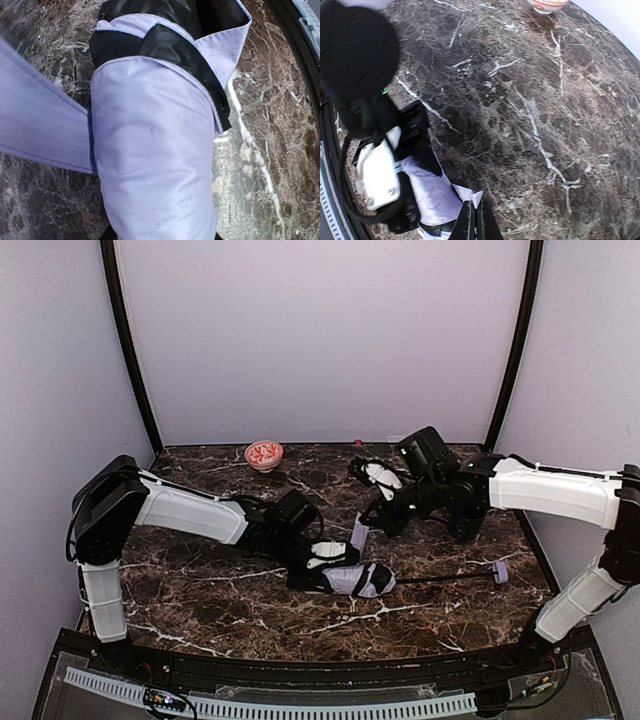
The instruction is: Put away the umbrella
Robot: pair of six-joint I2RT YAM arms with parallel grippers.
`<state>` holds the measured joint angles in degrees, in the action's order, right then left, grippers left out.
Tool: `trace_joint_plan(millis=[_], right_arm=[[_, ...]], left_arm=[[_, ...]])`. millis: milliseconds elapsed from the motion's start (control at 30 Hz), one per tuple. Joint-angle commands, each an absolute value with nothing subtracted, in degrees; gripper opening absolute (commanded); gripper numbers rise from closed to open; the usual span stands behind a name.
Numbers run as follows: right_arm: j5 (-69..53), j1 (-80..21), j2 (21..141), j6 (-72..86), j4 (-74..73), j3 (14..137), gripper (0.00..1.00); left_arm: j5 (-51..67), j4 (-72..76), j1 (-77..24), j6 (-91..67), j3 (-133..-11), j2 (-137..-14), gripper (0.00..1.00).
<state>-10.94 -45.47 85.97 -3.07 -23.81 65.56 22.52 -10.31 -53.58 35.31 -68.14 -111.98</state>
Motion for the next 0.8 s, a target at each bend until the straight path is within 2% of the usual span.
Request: trace_joint_plan(millis=[0,133,400,500,767], right_arm=[[-11.97,-46.64,81.8,0.62,-12.18,61.74,0.0],[-13.41,-49.46,77.87,1.26,-7.96,55.61,0.0],[-14.67,-58.04,77.77,-2.64,-2.06,50.48,0.0],[-14.7,-60.8,81.01,-5.86,-5.07,51.62,0.0],[-4.58,-70.03,90.29,-15.25,-15.05,50.92,0.0]], left_arm=[[36.13,-22.62,-51.02,26.55,-66.98,-115.67,0.0],[46.18,-22.8,-47.6,21.9,-69.17,-118.14,0.0],[48.94,-22.27,-44.86,15.49,-73.39,-123.25,0.0],[49.64,-23.55,-43.85,14.64,-75.43,-125.07,0.0],[47.12,-28.27,-39.83,15.2,-78.37,-127.26,0.0]])
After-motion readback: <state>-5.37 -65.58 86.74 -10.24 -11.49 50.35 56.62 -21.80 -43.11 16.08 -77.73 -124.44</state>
